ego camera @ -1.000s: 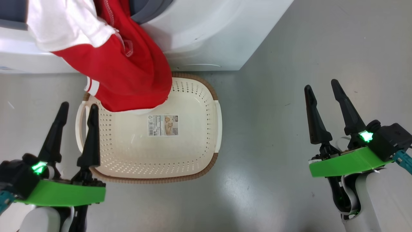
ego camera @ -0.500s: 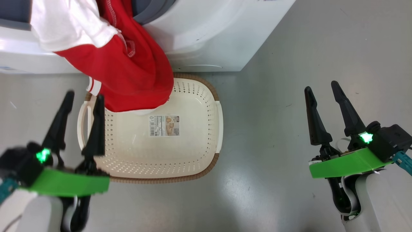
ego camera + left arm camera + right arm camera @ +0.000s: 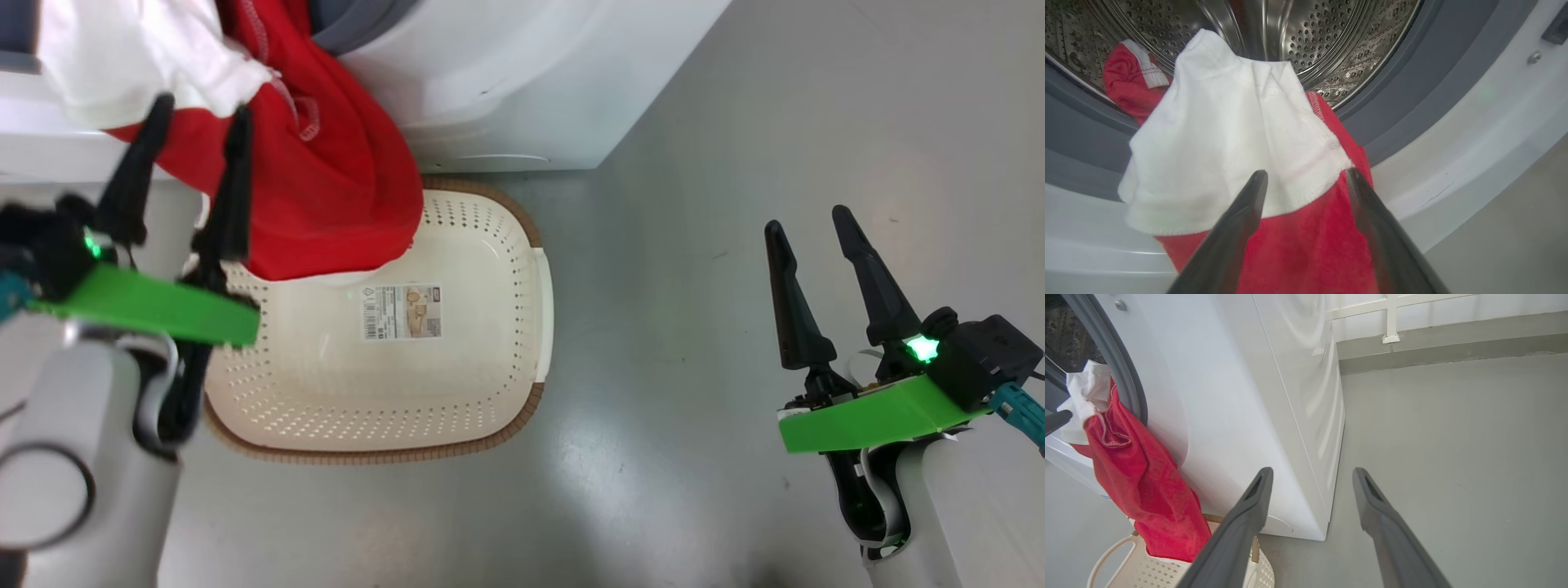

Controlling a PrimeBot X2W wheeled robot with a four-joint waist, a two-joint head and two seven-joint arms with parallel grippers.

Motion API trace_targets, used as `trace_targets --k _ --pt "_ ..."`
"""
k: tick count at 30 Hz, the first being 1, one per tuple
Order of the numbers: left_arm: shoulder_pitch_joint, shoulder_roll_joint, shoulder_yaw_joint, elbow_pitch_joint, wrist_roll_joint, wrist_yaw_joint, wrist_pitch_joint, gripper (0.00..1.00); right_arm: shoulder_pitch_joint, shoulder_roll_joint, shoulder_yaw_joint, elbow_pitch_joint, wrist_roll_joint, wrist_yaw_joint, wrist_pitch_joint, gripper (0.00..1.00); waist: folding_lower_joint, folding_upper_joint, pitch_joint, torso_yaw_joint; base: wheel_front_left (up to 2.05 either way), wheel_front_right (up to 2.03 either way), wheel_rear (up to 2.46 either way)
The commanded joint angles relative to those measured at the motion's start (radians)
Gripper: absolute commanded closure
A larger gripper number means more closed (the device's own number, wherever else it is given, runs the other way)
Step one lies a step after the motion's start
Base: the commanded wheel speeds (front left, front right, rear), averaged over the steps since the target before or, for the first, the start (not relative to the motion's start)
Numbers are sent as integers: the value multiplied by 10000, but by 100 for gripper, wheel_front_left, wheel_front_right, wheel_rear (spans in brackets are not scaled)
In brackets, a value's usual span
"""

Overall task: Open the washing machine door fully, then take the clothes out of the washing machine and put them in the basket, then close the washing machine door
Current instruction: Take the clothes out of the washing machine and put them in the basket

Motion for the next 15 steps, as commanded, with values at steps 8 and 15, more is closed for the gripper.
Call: trace_targets --k 8,15 --pt "-1607 651 -499 1572 -654 13 -49 0 29 11 330 -264 148 46 -63 0 0 0 197 -248 0 0 0" --pt "-2687 820 -1309 2282 -1179 13 -49 0 -11 11 389 -251 224 46 -63 0 0 0 265 -378 0 0 0"
